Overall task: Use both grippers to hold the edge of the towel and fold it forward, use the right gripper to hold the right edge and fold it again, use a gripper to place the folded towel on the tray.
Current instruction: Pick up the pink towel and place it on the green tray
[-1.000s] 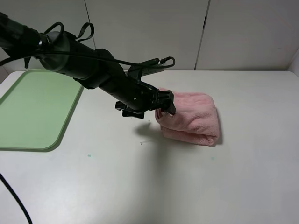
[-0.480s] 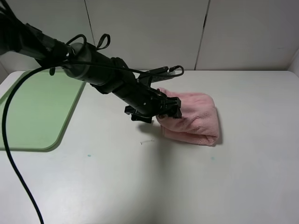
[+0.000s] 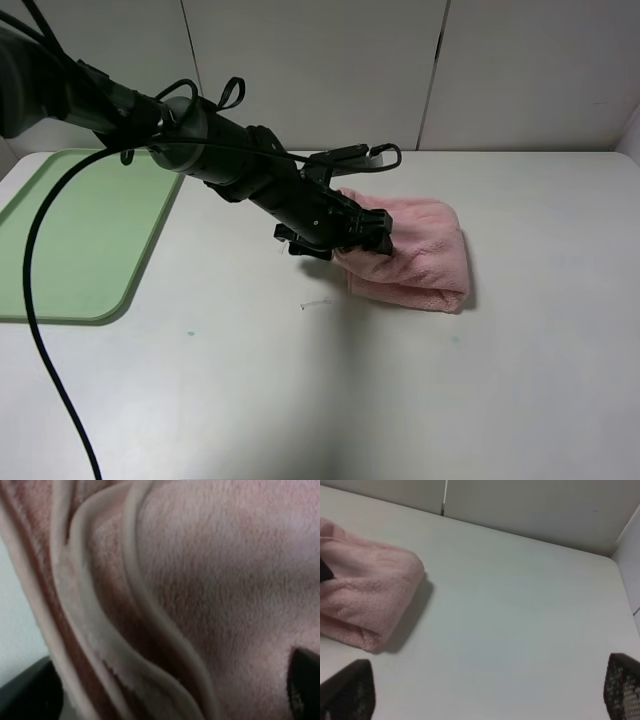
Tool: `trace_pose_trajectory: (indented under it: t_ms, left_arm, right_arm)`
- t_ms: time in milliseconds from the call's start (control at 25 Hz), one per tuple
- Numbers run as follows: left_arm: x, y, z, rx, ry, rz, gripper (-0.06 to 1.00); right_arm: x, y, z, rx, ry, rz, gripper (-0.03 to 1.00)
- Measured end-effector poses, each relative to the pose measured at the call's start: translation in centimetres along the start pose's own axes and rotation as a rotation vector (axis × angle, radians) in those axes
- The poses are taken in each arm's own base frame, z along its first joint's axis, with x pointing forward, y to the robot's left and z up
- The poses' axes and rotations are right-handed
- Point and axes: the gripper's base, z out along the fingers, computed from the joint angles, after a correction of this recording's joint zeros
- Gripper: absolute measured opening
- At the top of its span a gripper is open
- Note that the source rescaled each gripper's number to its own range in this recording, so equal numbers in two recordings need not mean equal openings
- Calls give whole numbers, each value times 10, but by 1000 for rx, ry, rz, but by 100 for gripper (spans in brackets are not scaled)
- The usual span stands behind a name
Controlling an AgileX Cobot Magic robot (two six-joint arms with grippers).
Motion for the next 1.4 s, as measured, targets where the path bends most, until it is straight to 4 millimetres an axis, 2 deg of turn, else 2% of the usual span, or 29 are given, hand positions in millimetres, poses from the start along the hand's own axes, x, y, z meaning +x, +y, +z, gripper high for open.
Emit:
trace_pose_trajectory:
  t_ms: [240, 600, 1120, 1240, 1400]
  left_arm:
    - [0, 1, 1, -6, -7, 2, 81]
    - [-2, 1, 3, -8, -18, 29, 80]
    - [-14, -12, 23, 24, -36, 81, 79]
    - [-14, -14, 29, 31, -30, 85, 69]
    - [-12, -13, 34, 33, -17, 80, 40]
  right_arm:
    - [0, 0, 0, 0, 0, 0, 100]
    - [0, 0, 0, 0, 0, 0, 100]
    - [0, 0, 0, 0, 0, 0, 100]
    - [0, 0, 0, 0, 0, 0, 100]
    - [0, 0, 0, 0, 0, 0, 100]
